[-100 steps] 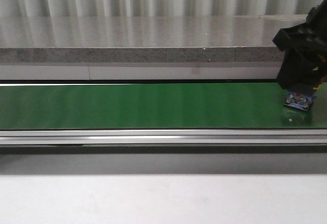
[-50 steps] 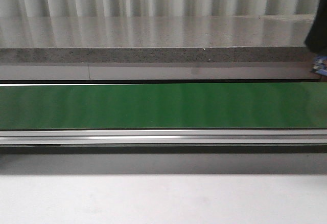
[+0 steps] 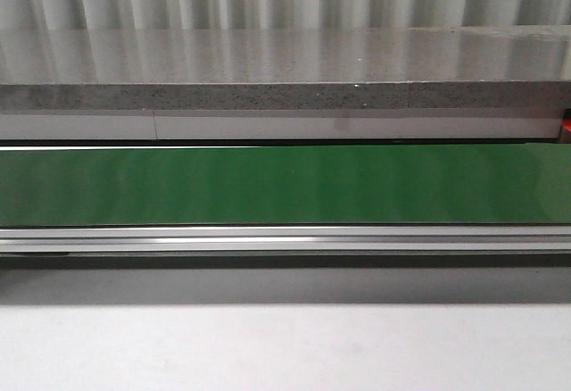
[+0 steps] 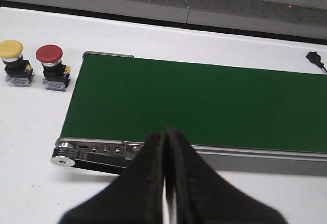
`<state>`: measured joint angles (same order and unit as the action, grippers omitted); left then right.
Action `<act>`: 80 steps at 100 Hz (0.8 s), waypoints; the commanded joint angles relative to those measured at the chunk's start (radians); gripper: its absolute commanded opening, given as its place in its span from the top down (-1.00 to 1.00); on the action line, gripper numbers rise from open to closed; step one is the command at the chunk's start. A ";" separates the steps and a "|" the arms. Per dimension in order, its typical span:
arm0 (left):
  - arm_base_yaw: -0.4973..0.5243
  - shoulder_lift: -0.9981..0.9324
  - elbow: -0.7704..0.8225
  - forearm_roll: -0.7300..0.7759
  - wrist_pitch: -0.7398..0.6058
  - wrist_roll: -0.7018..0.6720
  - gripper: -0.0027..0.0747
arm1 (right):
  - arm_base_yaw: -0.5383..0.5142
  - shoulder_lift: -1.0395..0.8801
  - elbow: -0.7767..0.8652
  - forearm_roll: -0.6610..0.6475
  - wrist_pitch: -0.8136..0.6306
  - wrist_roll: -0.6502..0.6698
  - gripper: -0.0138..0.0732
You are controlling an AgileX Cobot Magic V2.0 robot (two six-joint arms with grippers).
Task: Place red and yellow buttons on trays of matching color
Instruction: 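Lower the yellow button into the yellow tray and open the right gripper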
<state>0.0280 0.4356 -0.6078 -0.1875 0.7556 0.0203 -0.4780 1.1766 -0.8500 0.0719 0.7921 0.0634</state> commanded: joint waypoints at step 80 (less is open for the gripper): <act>-0.008 0.006 -0.025 -0.018 -0.066 0.001 0.98 | -0.126 0.202 0.124 -0.007 -0.335 0.062 0.48</act>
<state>0.0280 0.4356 -0.6078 -0.1875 0.7556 0.0203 -0.5983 1.3573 -0.7050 0.0702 0.5068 0.1121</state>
